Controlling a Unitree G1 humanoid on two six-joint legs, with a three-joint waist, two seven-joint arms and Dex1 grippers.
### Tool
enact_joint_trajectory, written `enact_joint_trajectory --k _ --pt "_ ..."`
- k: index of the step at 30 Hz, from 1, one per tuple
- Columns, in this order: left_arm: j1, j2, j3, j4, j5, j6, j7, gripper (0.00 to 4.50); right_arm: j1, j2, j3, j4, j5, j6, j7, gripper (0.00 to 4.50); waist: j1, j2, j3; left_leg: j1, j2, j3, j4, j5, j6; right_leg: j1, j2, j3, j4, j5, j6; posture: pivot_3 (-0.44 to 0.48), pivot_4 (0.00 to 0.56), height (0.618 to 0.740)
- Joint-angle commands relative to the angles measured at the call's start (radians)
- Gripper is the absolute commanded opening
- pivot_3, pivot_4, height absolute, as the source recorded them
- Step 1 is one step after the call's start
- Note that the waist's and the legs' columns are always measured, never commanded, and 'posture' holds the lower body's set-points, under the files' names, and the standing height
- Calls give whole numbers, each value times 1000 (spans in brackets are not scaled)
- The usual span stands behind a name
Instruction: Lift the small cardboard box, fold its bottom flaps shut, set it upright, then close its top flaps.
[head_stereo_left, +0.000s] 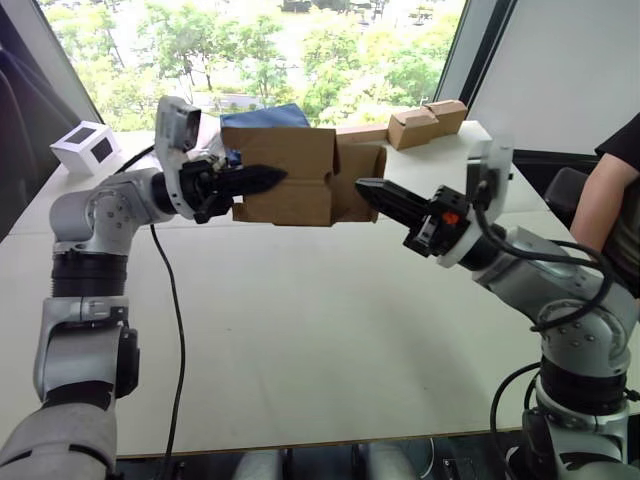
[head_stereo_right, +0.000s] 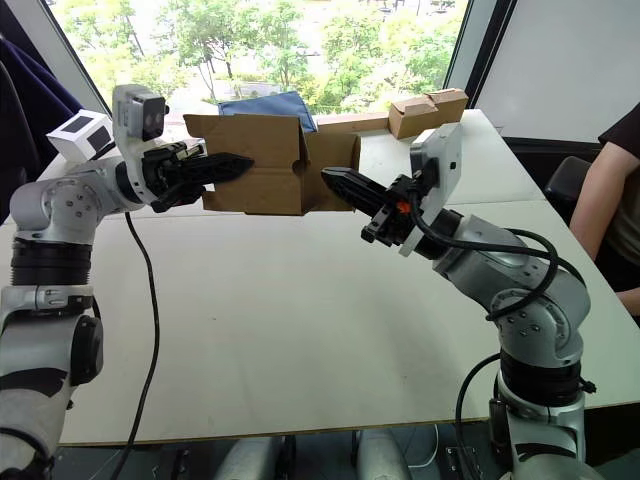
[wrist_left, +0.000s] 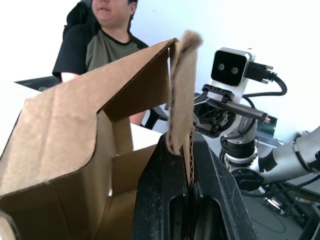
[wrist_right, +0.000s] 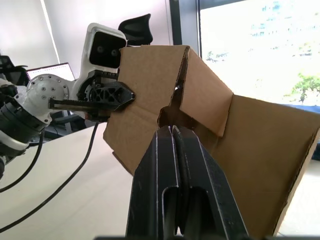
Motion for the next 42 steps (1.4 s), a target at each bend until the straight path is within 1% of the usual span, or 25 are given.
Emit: enact_joint_trajectory --k 1,4,7,11,24,30,34,38,42 --pt "-44 16 35 -18 -12 -8 1 31 66 -33 22 -42 -15 0 23 0 1 0 0 0 0 0 0 0 0 0 0 0 0 0 0 0 150 737" --pt "-50 11 38 -28 -19 -3 6 31 76 -24 70 -31 -74 -27 19 0 0 0 0 0 0 0 1 0 0 0 0 0 0 0 0 0 150 737" --pt "-49 4 37 -54 -32 11 11 31 54 4 101 -12 -114 -56 10 0 -2 0 0 0 0 0 1 0 0 0 0 0 0 0 0 0 150 737" --pt "-33 2 29 -81 -31 18 13 31 14 62 106 1 -103 -71 -8 0 -2 0 0 0 0 0 1 0 0 0 1 0 0 0 0 0 150 737" --pt "7 -2 36 -120 -59 35 37 31 -39 139 135 23 -100 -74 -3 0 -1 0 0 0 0 0 1 0 0 0 0 0 1 0 0 0 150 737" --pt "12 -6 39 -127 -66 37 50 31 -46 145 147 24 -104 -73 13 0 0 0 0 0 0 0 1 0 0 0 0 0 1 0 0 0 150 737" --pt "16 -1 32 -124 -53 25 53 31 -51 133 116 28 -83 -67 16 0 0 0 0 0 0 0 2 0 0 1 0 0 1 0 0 0 150 737" --pt "3 15 47 -97 -47 11 52 31 -34 16 10 47 -4 -32 82 0 2 -1 0 0 0 0 1 0 0 1 0 0 1 0 0 0 150 737" --pt "-2 28 57 -83 -41 -5 54 31 -91 40 -105 172 44 -86 23 0 -2 -1 0 1 0 0 2 0 0 1 0 0 0 0 0 0 150 737"
